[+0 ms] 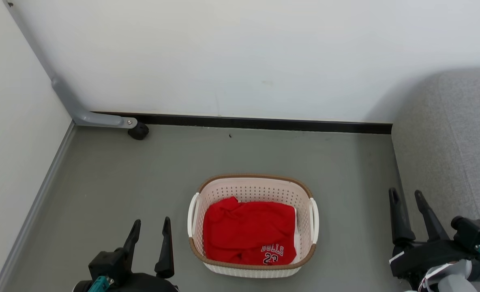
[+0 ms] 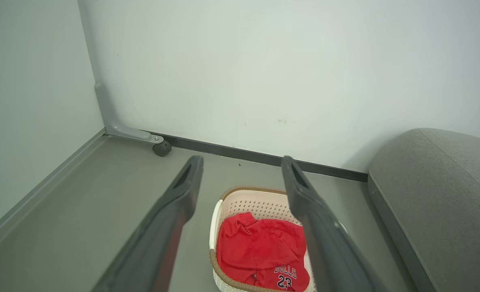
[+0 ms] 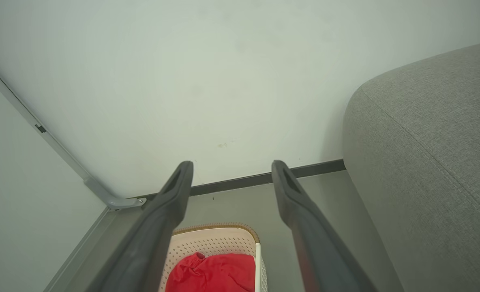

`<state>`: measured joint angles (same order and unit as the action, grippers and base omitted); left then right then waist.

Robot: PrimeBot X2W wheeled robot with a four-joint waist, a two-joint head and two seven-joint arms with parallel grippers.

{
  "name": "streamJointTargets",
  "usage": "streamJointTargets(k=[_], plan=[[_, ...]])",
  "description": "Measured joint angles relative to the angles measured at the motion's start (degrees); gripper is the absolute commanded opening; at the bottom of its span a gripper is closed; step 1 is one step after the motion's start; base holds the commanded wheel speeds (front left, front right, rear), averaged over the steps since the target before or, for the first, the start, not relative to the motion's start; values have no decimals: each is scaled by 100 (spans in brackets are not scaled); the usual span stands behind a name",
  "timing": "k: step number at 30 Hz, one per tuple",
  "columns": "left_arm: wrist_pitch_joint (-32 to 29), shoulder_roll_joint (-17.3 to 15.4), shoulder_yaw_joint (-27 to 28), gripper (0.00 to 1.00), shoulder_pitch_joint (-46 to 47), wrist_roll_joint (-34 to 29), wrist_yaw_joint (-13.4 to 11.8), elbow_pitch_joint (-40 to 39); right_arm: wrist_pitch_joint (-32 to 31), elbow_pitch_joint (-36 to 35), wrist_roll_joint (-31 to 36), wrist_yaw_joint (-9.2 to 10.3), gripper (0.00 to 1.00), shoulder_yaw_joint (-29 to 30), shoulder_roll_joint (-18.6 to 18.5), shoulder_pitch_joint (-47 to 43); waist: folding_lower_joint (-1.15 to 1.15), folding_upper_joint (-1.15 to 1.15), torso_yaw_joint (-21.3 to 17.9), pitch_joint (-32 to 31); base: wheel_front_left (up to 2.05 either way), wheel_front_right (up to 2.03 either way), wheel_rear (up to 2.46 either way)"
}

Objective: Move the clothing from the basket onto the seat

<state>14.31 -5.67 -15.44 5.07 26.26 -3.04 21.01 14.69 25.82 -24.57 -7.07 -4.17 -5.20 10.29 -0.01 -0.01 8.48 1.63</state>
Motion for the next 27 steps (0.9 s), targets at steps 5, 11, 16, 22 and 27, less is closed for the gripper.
streamJointTargets(k=[5,11,16,22,27], plan=[[0,11,105,100,-87,-2,-1,-5,0,-68,64,0,100,-11,62,-203,0,1,-55,-124,0,0,0],[0,20,209,100,-230,-4,-2,-8,0,-149,322,0,100,-124,97,-304,0,1,-175,-234,0,0,0],[0,41,234,100,-231,-30,-1,-31,0,-248,370,0,100,-180,120,-381,1,1,-218,-280,0,0,0],[0,56,322,100,-230,-80,0,-51,0,-293,436,0,100,-247,154,-387,1,1,-178,-295,0,0,0],[0,74,361,100,-230,-116,1,-63,0,-326,459,0,100,-265,162,-386,1,1,-134,-303,0,0,0]])
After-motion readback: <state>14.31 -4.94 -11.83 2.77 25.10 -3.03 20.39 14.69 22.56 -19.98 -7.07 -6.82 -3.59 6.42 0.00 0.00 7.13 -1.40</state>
